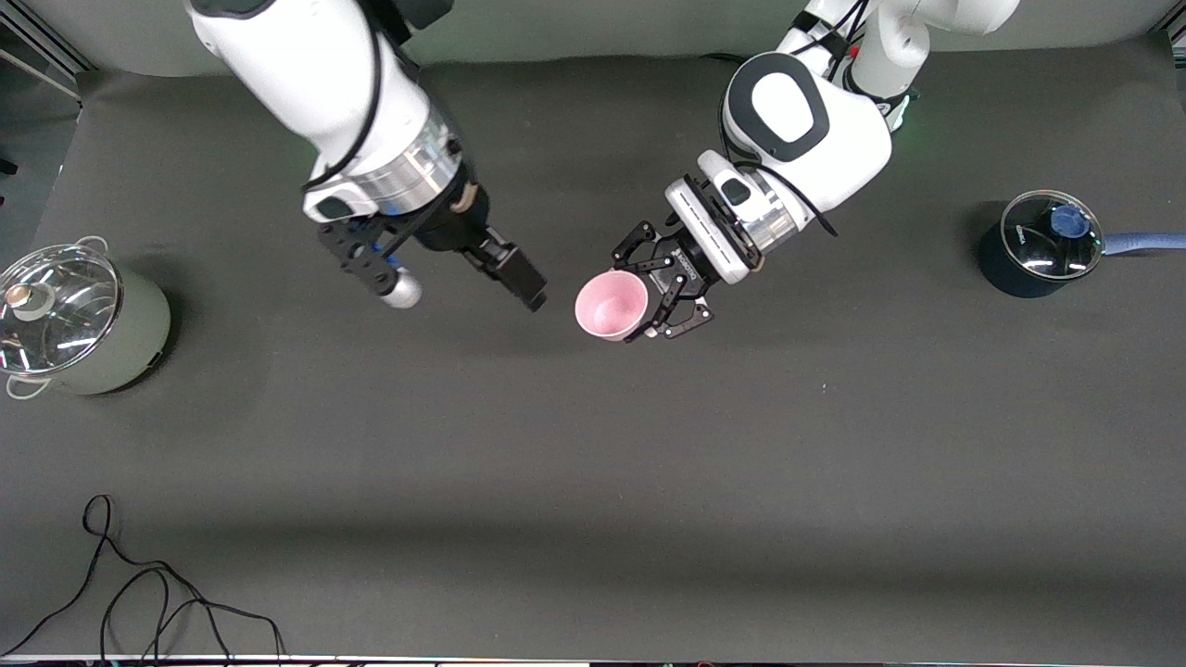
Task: Transfer pink cup from left to right arm
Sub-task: 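Reach the right gripper toward the pink cup held by the left gripper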
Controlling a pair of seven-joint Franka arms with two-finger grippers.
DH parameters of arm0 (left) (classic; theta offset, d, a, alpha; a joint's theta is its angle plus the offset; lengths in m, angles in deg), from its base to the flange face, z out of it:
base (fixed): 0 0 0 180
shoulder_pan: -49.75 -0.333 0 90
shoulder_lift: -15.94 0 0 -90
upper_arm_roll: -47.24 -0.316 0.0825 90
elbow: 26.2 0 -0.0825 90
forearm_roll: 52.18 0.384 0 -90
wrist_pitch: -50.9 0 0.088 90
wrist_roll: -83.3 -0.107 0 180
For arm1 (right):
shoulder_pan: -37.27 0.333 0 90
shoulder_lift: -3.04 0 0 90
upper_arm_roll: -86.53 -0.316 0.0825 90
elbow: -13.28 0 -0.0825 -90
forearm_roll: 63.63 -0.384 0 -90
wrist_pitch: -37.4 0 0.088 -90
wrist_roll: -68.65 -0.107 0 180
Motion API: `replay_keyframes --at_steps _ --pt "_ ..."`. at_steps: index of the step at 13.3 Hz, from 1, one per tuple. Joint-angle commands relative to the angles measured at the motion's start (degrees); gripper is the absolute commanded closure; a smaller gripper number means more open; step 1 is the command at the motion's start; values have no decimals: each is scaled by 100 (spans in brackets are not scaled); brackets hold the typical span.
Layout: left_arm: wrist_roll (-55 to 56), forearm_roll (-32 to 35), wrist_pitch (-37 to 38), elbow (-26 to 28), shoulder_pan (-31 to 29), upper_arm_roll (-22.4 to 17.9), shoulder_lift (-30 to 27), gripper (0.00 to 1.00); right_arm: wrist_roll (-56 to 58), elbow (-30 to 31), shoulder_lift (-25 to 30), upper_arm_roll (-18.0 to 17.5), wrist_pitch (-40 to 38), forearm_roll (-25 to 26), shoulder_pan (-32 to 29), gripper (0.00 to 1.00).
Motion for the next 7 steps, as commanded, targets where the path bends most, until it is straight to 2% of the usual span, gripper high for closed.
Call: replay_keyframes --at_steps 1,7 --pt "42 -133 -121 -30 97 -42 -48 66 -84 -218 -201 78 -34 -54 336 0" --pt "68 -133 -226 -39 97 2 -48 66 -128 -236 -500 78 -25 -62 505 0"
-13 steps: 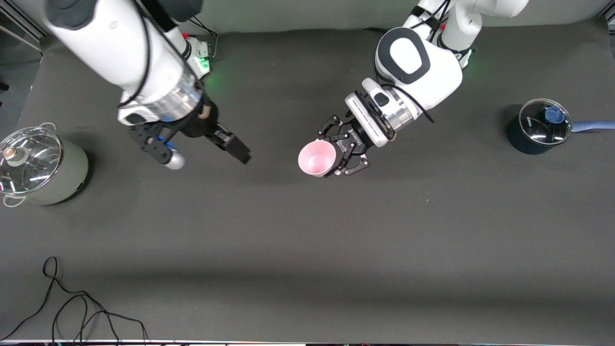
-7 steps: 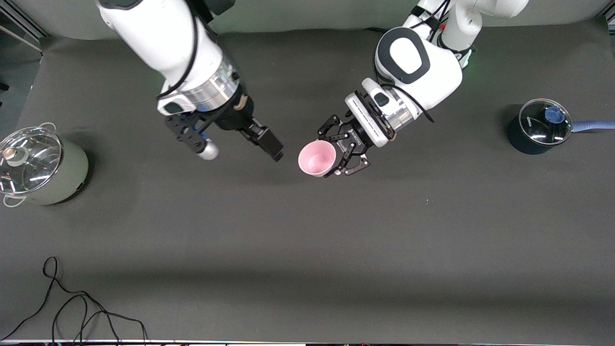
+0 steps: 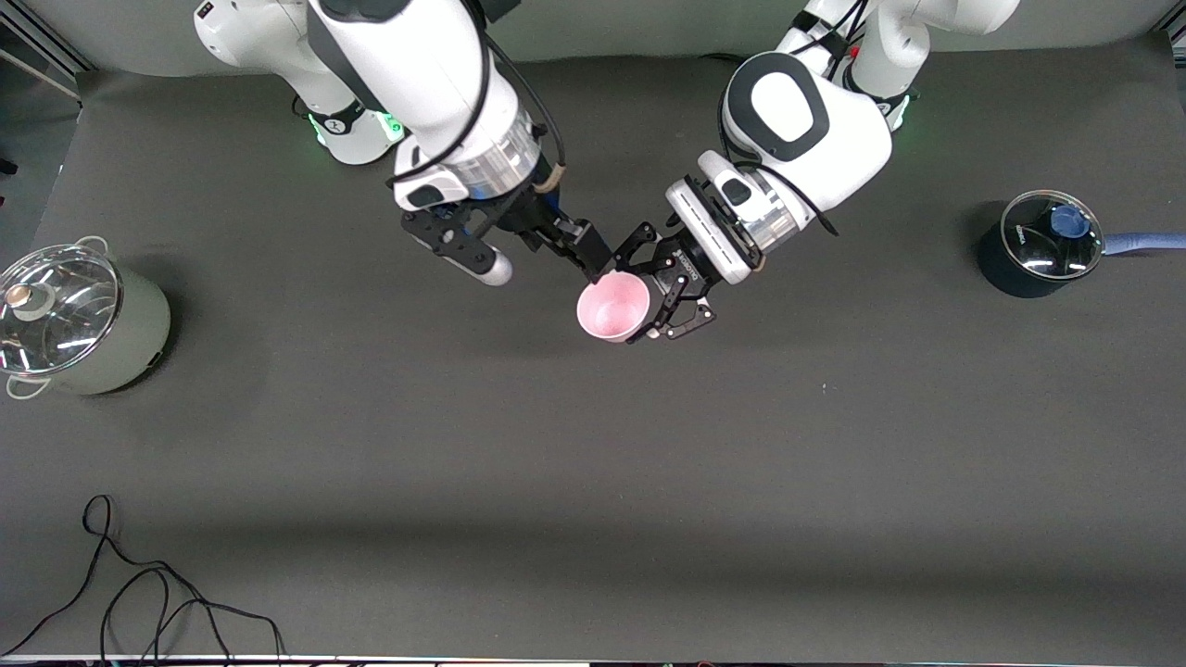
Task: Transfer pink cup from left to right arm
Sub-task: 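Close the right gripper on the cup rim while the left gripper opens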
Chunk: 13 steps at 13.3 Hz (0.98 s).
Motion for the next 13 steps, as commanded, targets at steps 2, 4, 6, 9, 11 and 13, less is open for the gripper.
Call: replay_keyframes --at_steps 2,4,6,9,11,13 --pt "53 -126 -136 -37 84 0 -48 66 -111 -232 -261 78 -17 -62 51 0" --pt "53 -126 -136 -37 84 0 -48 66 -120 -241 -366 78 18 -54 51 0" --pt "53 -126 -136 -28 84 0 -48 66 -111 -241 -463 78 62 -54 51 8" --pt "53 -126 -136 -28 84 0 -48 66 -85 -241 -508 78 115 -54 42 100" --pt "53 -126 -136 -28 84 0 -48 66 -102 -250 -499 78 115 -62 33 100" --pt "53 -126 -136 -28 84 0 -48 66 -93 -320 -499 87 115 -62 33 100"
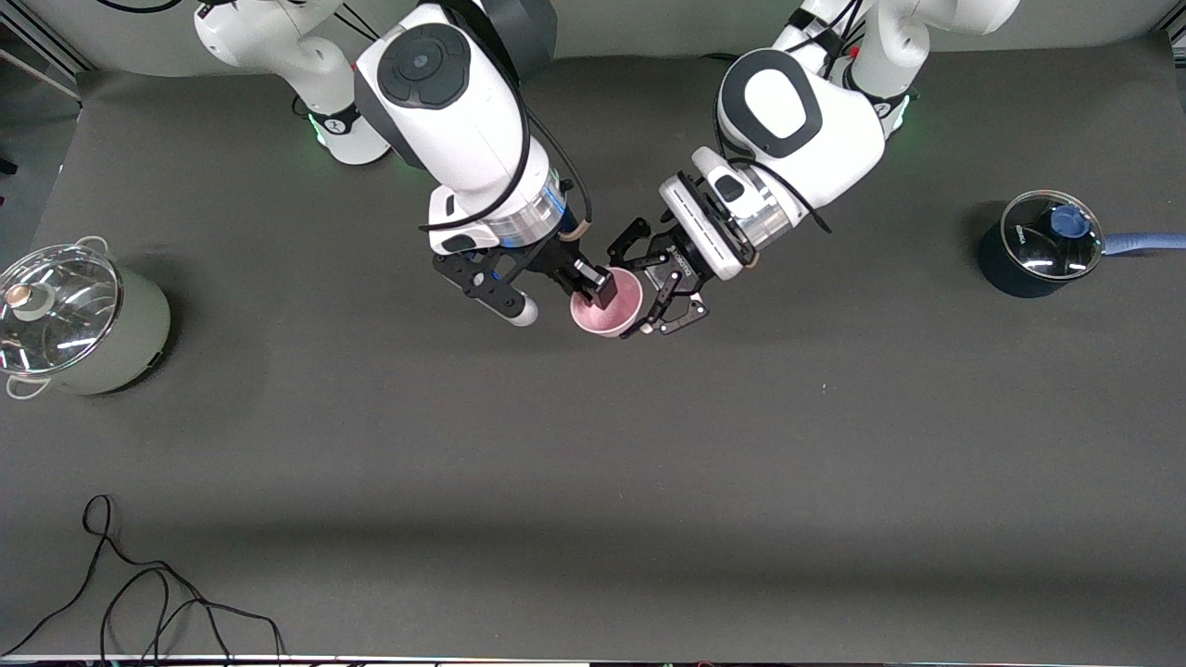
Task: Transfer pink cup from left to right arm
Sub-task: 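Close the right gripper on the cup rim while the left gripper opens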
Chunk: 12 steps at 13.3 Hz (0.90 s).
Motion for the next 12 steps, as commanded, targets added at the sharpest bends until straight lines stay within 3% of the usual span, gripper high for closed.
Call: replay_keyframes --at_steps 1,6,7,8,9,12 --pt "20 -126 -131 -37 43 -44 -50 66 -58 -203 -87 53 -84 -62 34 100" --pt "20 -126 -131 -37 43 -44 -50 65 -31 -220 -87 53 -84 -62 16 100" --pt "20 -126 -140 -46 43 -44 -50 47 -5 -229 -79 53 -84 -62 8 100" --pt "20 -126 -140 -46 43 -44 -50 17 12 -229 -61 53 -84 -62 -10 100" --pt "20 -117 -140 -46 43 -44 -50 0 13 -238 -26 62 -111 -62 -27 100" --pt "20 -117 -140 -46 43 -44 -50 0 83 -238 149 141 -224 -71 -45 100"
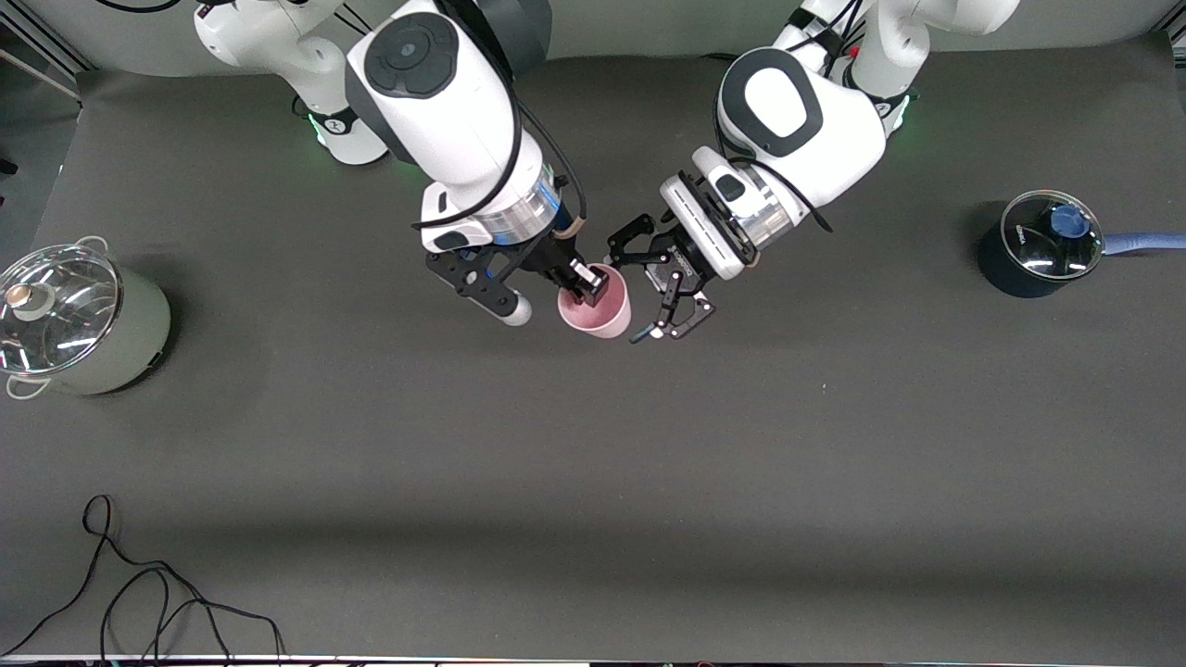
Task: Transfer pink cup from left to right arm
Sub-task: 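Close the right gripper on the cup rim while the left gripper opens, then carry the cup away with the right gripper while the left gripper withdraws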
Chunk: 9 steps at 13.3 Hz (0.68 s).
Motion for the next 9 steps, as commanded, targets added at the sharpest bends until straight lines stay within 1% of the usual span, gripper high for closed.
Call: replay_keyframes --at_steps 1,3,4,5,6,7,8,9 --pt "11 -116 -104 -29 38 -11 -47 0 197 -109 190 93 -293 -59 -20 100" --pt "11 -107 -104 -21 21 -20 -64 0 818 -100 348 93 -704 -85 -273 100" --pt "63 -107 -148 6 -23 -20 -108 0 1274 -48 514 93 -959 -77 -414 100" --pt "168 -90 -209 32 -58 -64 -126 0 1932 13 673 93 -1310 -68 -555 100" --pt "195 -81 -236 50 -232 -73 -117 0 2495 109 796 189 -1748 -59 -695 100" --pt "213 -63 -227 119 -408 -73 -117 0 3040 284 928 416 -1962 -51 -749 100" --pt "213 -54 -219 129 -540 -73 -82 0 3663 539 1068 688 -2016 -51 -749 100" --pt "222 -46 -166 138 -733 -82 -47 0 4383 915 1261 1039 -1990 -51 -741 100"
